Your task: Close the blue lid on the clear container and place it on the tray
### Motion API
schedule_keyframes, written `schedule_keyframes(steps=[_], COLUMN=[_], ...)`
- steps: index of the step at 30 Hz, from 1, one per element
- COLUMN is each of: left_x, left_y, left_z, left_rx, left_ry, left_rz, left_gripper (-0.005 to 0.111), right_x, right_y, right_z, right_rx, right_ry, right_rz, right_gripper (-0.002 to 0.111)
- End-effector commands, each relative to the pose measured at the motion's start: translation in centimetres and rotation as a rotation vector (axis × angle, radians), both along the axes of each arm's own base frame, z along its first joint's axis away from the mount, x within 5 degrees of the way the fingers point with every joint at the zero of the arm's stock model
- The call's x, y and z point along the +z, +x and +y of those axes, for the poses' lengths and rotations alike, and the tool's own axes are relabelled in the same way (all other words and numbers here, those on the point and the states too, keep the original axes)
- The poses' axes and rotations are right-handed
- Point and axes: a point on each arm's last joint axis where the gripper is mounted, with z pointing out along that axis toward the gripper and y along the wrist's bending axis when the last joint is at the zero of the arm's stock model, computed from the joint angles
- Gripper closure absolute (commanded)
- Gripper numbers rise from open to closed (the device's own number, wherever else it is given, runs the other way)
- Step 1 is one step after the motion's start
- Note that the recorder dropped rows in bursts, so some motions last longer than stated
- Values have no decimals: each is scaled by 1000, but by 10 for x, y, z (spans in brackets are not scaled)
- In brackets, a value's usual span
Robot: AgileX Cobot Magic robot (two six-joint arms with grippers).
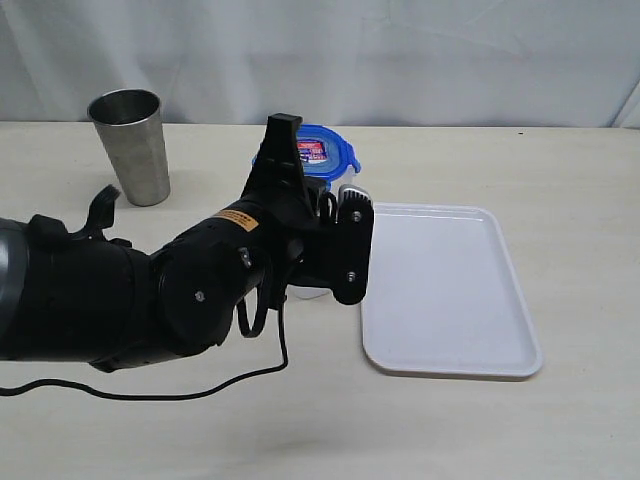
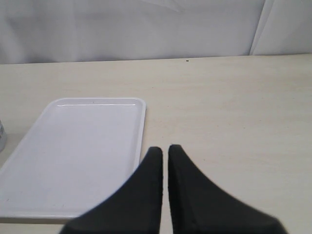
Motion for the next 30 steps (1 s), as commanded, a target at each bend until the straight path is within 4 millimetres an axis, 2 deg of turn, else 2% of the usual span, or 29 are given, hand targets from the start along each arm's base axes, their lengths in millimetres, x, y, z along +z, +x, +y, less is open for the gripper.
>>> schedule_keyframes(steps=[1,8,14,30], left_x=[2,4,24,18], left_y=[-1,-1,-5,-9], left_z=[2,2,5,2], left_rx=[24,40,37,-6], left_ry=[-34,-76,-153,-139], left_rz=[12,27,17,97], left_gripper=[107,107,107,107], right_x=[-1,-1,-1,-1], right_y=[0,0,0,0], right_z=[0,0,0,0], right_rx=[2,2,2,2], right_ry=[-3,-3,-3,-3], right_rz=[-1,-1,-1,-1], right_gripper=[104,104,104,104])
